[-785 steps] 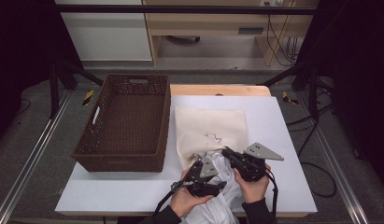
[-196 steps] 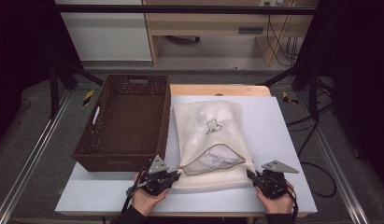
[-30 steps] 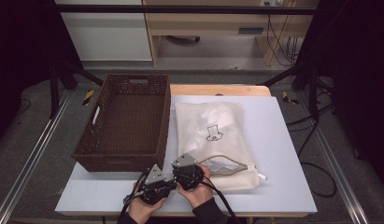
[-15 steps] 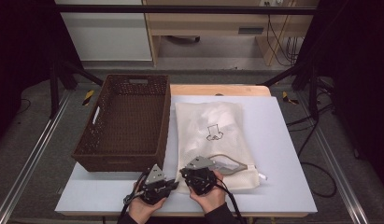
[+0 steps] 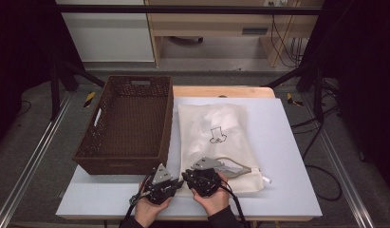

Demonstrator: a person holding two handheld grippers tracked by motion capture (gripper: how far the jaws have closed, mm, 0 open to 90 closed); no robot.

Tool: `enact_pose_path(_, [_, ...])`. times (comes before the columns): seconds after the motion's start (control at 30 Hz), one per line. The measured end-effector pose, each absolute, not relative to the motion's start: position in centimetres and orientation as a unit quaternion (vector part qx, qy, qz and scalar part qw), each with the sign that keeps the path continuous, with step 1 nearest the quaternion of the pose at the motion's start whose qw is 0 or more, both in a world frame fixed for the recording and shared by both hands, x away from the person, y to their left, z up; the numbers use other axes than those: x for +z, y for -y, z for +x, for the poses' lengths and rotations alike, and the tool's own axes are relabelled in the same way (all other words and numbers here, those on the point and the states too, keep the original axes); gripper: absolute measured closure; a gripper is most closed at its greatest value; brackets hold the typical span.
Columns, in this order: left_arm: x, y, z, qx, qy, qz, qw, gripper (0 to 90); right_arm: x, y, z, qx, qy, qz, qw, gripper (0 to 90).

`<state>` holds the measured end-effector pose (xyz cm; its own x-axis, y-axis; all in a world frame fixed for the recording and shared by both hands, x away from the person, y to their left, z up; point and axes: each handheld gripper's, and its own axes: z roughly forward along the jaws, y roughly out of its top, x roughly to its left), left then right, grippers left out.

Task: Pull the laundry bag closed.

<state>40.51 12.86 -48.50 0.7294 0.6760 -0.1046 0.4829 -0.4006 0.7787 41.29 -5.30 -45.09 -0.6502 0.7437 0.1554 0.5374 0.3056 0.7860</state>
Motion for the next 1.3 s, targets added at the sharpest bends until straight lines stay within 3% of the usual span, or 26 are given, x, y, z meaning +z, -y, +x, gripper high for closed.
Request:
enact_pose_path(0.17, [-48.5, -12.9, 40.5, 0.119, -0.345, 0.832, 0.417, 83.6, -45.1, 5.3, 41.6, 0.433, -0.798, 0.408, 0.103, 87.2])
enact_pose_path(0.27, [-48.4, -13.0, 40.5, 0.110, -0.347, 0.830, 0.422, 82.0, -45.1, 5.6, 41.4, 0.432, -0.796, 0.412, 0.098, 87.4])
enact_pose_path(0.43, [-47.7, -13.6, 41.0, 0.078, -0.358, 0.812, 0.454, 68.3, -44.8, 6.4, 41.1, 0.455, -0.787, 0.403, 0.103, 87.5])
enact_pose_path(0.53, [-46.9, -13.8, 41.5, 0.069, -0.363, 0.802, 0.469, 65.9, -44.3, 6.7, 41.2, 0.474, -0.780, 0.394, 0.105, 87.5])
enact_pose_path(0.63, [-46.5, -13.7, 41.8, 0.068, -0.365, 0.799, 0.473, 68.1, -44.0, 7.1, 41.0, 0.488, -0.775, 0.386, 0.110, 87.5])
enact_pose_path(0.8, [-47.2, -12.5, 42.0, 0.080, -0.366, 0.824, 0.425, 82.3, -44.6, 7.5, 41.0, 0.483, -0.777, 0.389, 0.106, 87.4])
enact_pose_path(0.9, [-47.3, -12.2, 41.7, 0.090, -0.359, 0.831, 0.416, 82.1, -45.5, 7.6, 41.1, 0.473, -0.779, 0.401, 0.095, 87.4])
enact_pose_path(1.03, [-46.6, -12.7, 41.9, 0.076, -0.356, 0.820, 0.442, 71.3, -45.3, 7.8, 41.1, 0.482, -0.772, 0.403, 0.095, 87.5])
enact_pose_path(1.17, [-46.6, -12.9, 42.3, 0.061, -0.358, 0.816, 0.449, 71.4, -45.3, 7.6, 41.0, 0.484, -0.774, 0.395, 0.099, 87.5])
enact_pose_path(1.3, [-46.9, -12.8, 42.6, 0.052, -0.360, 0.818, 0.446, 80.4, -45.4, 7.6, 41.0, 0.486, -0.774, 0.393, 0.099, 87.5])
